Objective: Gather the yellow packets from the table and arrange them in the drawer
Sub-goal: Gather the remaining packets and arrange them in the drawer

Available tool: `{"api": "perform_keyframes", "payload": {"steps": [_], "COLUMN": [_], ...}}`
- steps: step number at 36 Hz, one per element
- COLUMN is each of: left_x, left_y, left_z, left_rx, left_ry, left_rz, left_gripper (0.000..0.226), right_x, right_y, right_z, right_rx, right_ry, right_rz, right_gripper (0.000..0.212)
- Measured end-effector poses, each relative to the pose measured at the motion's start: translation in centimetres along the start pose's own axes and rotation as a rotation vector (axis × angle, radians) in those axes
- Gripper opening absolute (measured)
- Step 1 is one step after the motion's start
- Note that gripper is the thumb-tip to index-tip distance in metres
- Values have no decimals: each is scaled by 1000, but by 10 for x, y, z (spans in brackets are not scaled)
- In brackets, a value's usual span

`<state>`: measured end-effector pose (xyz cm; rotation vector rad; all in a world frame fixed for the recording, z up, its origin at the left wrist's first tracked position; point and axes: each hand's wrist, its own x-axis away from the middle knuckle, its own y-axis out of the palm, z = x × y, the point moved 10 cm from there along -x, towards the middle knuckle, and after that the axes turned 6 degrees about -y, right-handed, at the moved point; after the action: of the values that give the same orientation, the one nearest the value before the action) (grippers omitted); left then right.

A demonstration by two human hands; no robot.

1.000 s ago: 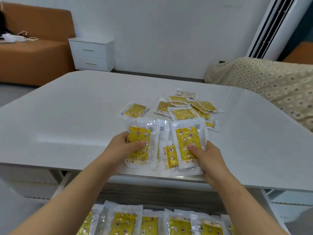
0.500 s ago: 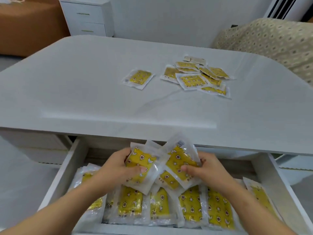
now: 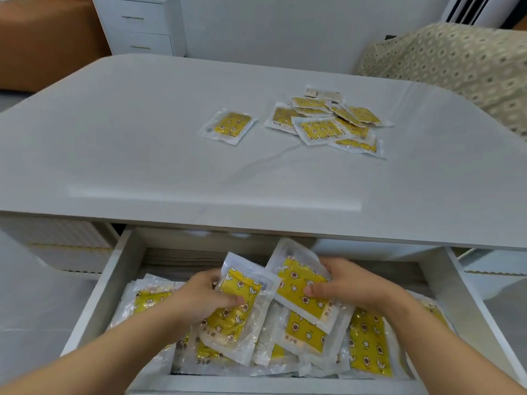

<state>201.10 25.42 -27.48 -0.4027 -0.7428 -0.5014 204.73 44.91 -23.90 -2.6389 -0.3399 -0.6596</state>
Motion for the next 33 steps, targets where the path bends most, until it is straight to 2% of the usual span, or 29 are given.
{"api": "perform_keyframes", "payload": {"steps": [9, 13, 17, 18, 21, 22, 25, 28, 30, 33], "left_x": [-2, -2, 1, 1, 0, -1, -3, -1, -1, -1], "left_y": [-5, -11, -8, -8, -8, -9, -11, -14, -11, 7], "left_z": [7, 15, 19, 18, 15, 15, 16, 24, 32, 42], "left_rx": [-264, -427, -546, -547, -631, -692, -835, -884, -898, -862], "left_ry": [58, 105, 142, 134, 125, 137, 160, 208, 282, 417], "left_rz": [47, 117, 103, 88, 76, 86, 114, 196, 237, 197], "left_gripper": [7, 21, 17, 25, 70, 73, 58, 26, 27, 29], "right_x": [-13, -15, -17, -18, -17, -17, -18, -19, -19, -17], "right_y": [15, 15, 9, 8, 7, 7, 10, 14, 13, 8], "right_z": [3, 4, 4, 5, 6, 7, 6, 5, 4, 5], "right_rx": [59, 107, 106, 102, 87, 85, 84, 106, 98, 71], "right_ry": [-6, -26, -54, -56, -50, -50, -59, -71, -76, -63], "right_rz": [-40, -12, 47, 60, 74, 75, 76, 72, 82, 123], "right_gripper": [13, 13, 16, 16, 16, 16, 16, 17, 18, 19]}}
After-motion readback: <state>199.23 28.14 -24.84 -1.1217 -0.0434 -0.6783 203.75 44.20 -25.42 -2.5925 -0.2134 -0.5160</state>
